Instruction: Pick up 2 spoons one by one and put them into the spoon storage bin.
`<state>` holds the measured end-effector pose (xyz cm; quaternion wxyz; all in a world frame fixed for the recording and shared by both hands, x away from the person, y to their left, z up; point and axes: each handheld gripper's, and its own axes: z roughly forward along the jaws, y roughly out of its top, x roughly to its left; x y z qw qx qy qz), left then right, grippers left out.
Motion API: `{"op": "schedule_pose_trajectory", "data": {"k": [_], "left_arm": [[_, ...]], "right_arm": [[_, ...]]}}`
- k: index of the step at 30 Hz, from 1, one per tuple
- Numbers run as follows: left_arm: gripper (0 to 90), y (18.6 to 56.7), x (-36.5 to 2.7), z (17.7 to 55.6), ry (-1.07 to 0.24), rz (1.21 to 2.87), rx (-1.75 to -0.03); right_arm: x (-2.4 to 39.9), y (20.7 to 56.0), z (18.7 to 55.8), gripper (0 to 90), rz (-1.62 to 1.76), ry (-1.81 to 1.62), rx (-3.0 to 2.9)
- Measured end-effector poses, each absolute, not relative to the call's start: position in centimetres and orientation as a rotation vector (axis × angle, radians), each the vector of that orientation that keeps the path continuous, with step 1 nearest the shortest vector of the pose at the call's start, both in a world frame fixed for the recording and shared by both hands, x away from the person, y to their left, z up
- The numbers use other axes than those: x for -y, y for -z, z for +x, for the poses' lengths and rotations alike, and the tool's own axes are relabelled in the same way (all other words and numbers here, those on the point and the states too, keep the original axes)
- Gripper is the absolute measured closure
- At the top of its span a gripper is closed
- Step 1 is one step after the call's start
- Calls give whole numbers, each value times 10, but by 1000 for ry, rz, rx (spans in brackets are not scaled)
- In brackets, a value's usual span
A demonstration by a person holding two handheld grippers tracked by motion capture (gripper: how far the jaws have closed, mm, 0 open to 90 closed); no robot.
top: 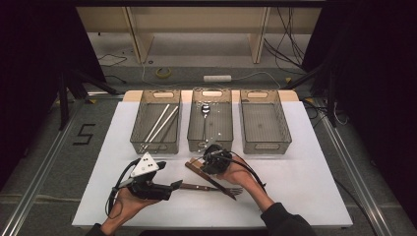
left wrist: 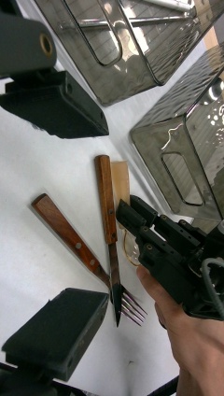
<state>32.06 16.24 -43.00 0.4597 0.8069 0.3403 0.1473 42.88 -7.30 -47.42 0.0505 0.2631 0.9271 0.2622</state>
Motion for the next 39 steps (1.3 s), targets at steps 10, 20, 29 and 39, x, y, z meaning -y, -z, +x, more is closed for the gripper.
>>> {"op": "schedule_pose_trajectory", "data": {"k": [10, 20, 29, 39], "left_arm": [[159, 429, -164, 321, -367, 1983, -836], [159, 429, -164, 321, -360, 1975, -844], [158, 430, -164, 322, -359, 1970, -846], [158, 429, -165, 322, -363, 1969, -847]], "right_arm": [[78, 468, 427, 793, 816, -811, -2816], [94, 442, 424, 794, 799, -930, -2754], [111, 407, 438, 793, 846, -1027, -2635], [113, 387, 466, 792, 943, -1053, -2540]]}}
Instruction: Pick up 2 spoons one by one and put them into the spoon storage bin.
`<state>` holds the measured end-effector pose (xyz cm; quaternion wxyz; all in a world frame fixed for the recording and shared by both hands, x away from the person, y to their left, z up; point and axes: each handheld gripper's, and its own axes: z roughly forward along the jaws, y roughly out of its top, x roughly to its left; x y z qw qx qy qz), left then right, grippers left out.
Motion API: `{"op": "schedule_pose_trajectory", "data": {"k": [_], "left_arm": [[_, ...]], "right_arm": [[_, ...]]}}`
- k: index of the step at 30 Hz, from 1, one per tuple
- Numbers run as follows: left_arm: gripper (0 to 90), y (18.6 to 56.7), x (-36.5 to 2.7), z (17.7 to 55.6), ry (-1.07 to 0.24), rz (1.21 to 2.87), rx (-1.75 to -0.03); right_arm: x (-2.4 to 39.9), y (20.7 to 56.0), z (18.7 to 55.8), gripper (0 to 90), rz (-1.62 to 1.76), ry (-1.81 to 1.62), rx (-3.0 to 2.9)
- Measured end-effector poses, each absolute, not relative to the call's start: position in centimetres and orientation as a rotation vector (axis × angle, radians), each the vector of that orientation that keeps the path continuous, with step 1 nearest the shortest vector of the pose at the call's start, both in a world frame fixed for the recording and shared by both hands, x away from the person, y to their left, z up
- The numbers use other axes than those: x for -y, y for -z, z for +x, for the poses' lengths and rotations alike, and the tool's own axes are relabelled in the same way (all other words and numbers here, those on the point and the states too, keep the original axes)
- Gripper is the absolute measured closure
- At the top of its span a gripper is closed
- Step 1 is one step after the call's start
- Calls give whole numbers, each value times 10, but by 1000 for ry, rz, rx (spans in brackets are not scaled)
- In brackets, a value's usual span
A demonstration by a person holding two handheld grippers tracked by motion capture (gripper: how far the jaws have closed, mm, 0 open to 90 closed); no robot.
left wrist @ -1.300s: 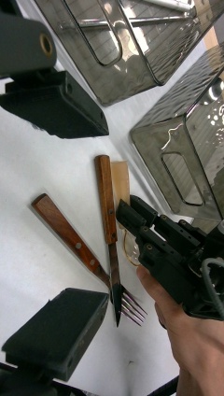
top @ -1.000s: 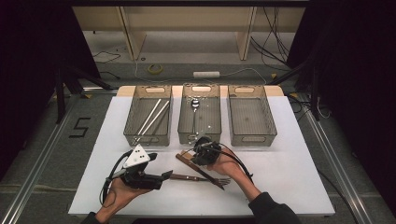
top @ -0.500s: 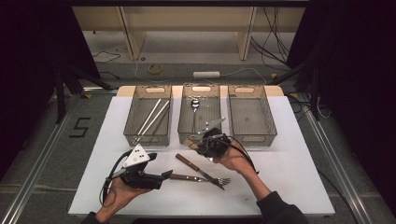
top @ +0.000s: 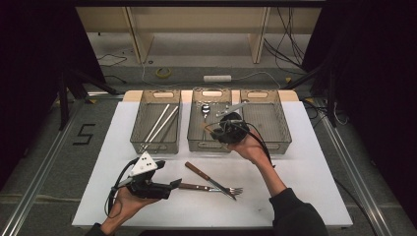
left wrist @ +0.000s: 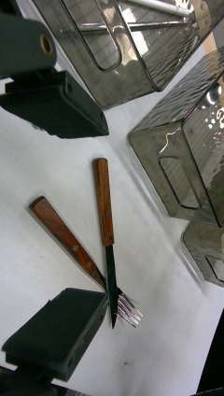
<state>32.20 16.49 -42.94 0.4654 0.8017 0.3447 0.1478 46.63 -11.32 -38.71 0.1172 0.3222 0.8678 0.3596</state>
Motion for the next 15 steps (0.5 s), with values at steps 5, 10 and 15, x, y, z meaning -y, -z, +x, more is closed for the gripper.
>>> {"op": "schedule_pose_trajectory", "data": {"k": [5, 10, 15], "left_arm": [[158, 430, -164, 322, -363, 1967, -845], [158, 430, -165, 322, -362, 1971, -844], [158, 429, -165, 322, -362, 1969, -845]], "right_arm": [[111, 381, 476, 791, 971, -1054, -2511], [110, 379, 487, 791, 1009, -1058, -2487], [106, 378, 496, 790, 1041, -1041, -2461]]}}
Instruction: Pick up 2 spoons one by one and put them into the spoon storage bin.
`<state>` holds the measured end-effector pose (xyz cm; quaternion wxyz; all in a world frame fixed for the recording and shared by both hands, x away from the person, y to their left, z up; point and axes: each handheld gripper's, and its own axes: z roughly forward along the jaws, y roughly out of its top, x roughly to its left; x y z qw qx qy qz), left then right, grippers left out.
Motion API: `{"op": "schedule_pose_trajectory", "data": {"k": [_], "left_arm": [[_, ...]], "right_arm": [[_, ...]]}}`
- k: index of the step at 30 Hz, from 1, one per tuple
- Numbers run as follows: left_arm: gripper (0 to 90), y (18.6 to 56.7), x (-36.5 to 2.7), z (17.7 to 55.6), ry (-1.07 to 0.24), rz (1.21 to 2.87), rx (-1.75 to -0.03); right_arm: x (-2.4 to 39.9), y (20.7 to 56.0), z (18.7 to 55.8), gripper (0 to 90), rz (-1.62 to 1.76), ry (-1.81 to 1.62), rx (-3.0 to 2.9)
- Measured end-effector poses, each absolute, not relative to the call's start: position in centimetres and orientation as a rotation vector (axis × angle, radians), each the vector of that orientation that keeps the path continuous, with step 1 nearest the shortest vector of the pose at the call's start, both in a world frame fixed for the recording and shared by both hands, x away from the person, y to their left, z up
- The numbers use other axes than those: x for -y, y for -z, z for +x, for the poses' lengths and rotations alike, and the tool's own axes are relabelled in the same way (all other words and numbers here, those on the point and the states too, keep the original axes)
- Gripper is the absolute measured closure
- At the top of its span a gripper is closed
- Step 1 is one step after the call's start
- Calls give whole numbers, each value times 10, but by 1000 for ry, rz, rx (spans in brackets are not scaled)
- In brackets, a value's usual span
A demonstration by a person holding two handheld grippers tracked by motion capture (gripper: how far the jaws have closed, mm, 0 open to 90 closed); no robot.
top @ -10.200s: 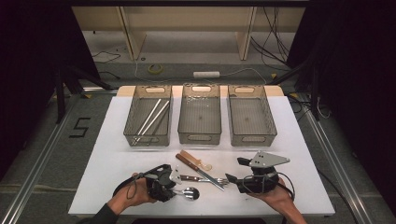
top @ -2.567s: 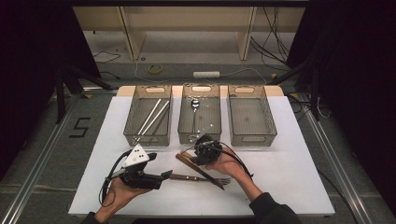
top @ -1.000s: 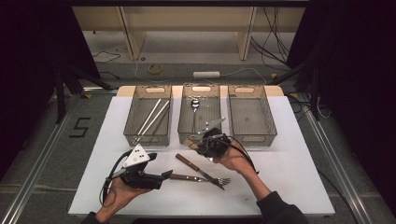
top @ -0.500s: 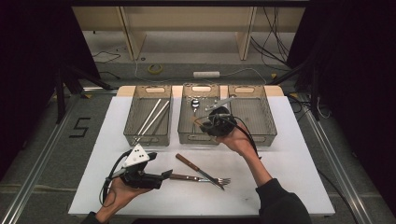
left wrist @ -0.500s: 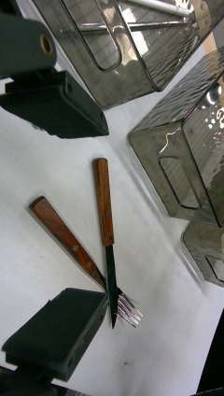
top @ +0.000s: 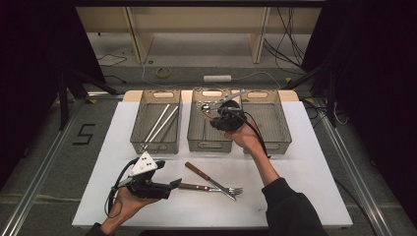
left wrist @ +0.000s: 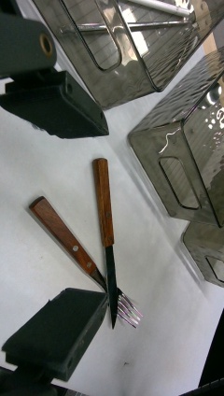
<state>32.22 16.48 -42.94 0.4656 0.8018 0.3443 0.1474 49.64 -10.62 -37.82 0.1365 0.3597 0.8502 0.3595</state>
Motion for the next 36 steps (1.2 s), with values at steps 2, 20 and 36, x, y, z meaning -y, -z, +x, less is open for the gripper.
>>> {"op": "schedule_pose_trajectory", "data": {"k": [2, 20, 36], "left_arm": [[158, 429, -165, 322, -363, 1969, -843], [158, 430, -164, 322, -357, 1971, -840], [158, 431, -162, 323, -358, 1982, -830]], "right_arm": [[105, 378, 499, 790, 1050, -1042, -2450], [100, 387, 519, 788, 1139, -1012, -2412], [96, 400, 533, 787, 1207, -977, -2399]]}}
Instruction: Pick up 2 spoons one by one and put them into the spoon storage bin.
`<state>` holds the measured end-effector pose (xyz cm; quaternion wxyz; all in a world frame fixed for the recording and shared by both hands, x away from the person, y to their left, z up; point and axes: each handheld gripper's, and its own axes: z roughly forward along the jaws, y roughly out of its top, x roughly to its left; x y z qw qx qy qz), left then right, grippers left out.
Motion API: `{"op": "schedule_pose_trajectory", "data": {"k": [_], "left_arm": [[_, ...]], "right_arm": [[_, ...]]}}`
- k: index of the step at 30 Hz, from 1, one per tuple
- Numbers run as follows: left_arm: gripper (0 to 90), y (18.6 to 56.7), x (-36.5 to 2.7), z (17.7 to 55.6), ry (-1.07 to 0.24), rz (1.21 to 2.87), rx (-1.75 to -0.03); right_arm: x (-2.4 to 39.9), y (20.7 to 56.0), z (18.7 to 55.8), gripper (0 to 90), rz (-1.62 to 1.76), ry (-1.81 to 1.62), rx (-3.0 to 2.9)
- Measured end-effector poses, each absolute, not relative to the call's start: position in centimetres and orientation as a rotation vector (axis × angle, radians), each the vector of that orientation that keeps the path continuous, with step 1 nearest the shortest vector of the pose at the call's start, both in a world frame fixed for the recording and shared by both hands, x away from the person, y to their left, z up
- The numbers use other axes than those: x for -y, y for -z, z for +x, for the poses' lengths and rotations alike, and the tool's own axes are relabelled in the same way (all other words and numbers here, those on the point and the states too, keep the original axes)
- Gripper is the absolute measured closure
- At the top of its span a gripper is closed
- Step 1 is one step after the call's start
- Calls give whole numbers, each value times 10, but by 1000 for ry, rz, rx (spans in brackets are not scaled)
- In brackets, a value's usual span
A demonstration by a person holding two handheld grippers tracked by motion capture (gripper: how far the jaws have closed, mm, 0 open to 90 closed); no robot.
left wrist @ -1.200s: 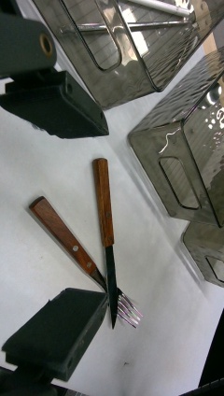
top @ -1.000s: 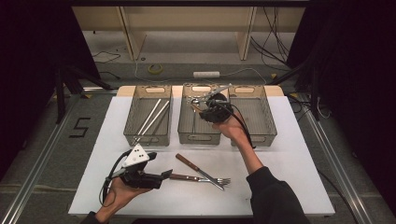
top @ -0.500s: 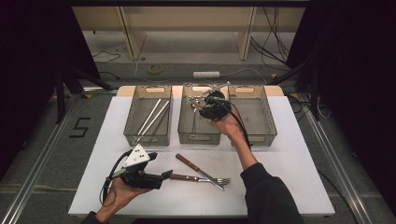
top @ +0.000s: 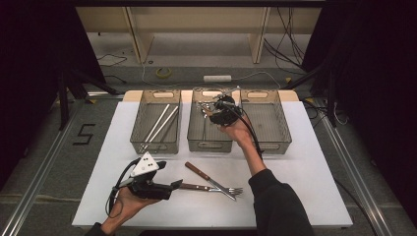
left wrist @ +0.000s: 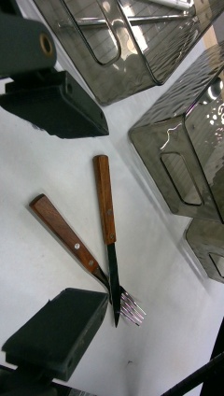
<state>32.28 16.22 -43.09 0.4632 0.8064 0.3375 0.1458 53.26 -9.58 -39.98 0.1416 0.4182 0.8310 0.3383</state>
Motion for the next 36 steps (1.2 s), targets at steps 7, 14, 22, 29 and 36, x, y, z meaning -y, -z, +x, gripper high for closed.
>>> {"op": "schedule_pose_trajectory", "data": {"k": [7, 14, 22, 29, 36], "left_arm": [[158, 431, -161, 322, -358, 1985, -828], [158, 431, -161, 322, -357, 1991, -826], [158, 432, -160, 323, -356, 1995, -823], [158, 432, -160, 323, -351, 1998, -825], [158, 432, -159, 324, -347, 2006, -822]], "right_arm": [[94, 406, 537, 785, 1221, -960, -2401], [90, 411, 537, 778, 1232, -947, -2421], [90, 413, 537, 577, 1261, -969, -2456], [95, 402, 527, 475, 1221, -1034, -2479], [104, 385, 503, 405, 1134, -1094, -2485]]}}
